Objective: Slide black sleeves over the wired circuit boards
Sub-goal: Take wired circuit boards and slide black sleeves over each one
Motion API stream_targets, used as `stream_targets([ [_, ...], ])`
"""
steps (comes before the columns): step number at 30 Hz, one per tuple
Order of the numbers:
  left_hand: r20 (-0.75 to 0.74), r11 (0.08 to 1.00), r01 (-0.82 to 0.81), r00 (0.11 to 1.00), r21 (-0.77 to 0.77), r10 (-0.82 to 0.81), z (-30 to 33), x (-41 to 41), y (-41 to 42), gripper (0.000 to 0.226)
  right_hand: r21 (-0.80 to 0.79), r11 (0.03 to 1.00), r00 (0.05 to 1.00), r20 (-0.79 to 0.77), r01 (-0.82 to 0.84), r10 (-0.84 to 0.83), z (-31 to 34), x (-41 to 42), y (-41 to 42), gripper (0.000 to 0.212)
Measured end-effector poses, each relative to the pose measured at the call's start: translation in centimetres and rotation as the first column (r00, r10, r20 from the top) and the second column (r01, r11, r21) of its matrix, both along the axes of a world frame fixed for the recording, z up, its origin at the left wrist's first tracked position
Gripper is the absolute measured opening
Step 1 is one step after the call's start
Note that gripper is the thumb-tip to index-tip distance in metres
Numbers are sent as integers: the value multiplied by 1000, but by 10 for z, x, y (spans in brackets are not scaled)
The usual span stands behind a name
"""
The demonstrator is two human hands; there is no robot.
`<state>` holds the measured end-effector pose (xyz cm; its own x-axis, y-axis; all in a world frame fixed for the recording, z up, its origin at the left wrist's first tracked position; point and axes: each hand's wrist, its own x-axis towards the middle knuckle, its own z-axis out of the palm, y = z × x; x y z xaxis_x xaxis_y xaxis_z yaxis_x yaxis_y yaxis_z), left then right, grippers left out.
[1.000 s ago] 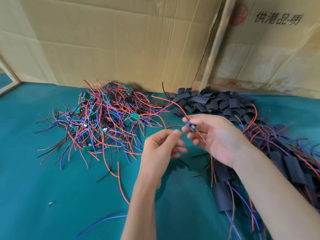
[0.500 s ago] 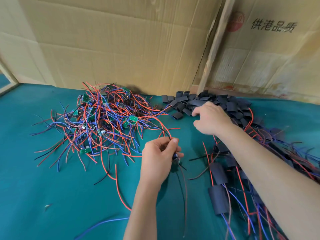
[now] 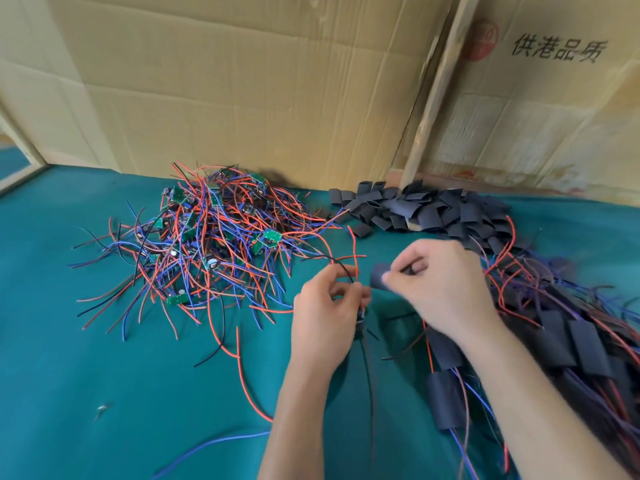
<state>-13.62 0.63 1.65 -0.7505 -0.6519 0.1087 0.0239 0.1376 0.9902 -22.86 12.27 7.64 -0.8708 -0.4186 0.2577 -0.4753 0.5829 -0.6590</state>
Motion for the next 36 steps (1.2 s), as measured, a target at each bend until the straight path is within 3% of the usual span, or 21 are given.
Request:
stream_targets([
  [3, 49, 990, -66, 996, -122, 72, -2, -1, -2, 15, -318, 947, 921, 357, -41, 160, -19, 13, -2, 21],
  [6, -11, 997, -80, 997, 1, 80, -1, 0, -2, 15, -448, 894, 848, 474, -3, 240, -26, 11, -1, 23],
  [11, -65, 996, -53, 996, 76, 58, 0, -1, -1, 14, -151, 981, 954, 255, -124, 160, -26, 5, 1, 33],
  [16, -30, 999, -24, 999, 32, 25, -1, -2, 3, 18, 108, 959, 960, 125, -263, 250, -25, 1, 6, 37],
  [21, -28, 998, -30, 999, -63, 28, 1, -2, 8, 7, 233, 914, 943, 75, -333, 324, -22, 5, 3, 40],
  [26, -34, 1000, 23, 999, 18, -22, 1, -3, 13, 26, -8, 966, 960, 107, -260, 260, -19, -4, 12, 16],
  [28, -26, 999, 44, 999, -8, -44, 2, -4, 14, 27, -153, 959, 947, 180, -239, 265, -17, -6, 14, 15],
  [31, -77, 994, 82, 994, 73, -76, 6, -5, 17, 23, -346, 920, 922, 265, -182, 282, -14, -5, 13, 13],
  [36, -153, 996, 55, 987, 74, -43, 13, -3, 19, 31, -486, 860, 888, 313, -156, 337, -9, 3, 4, 18],
])
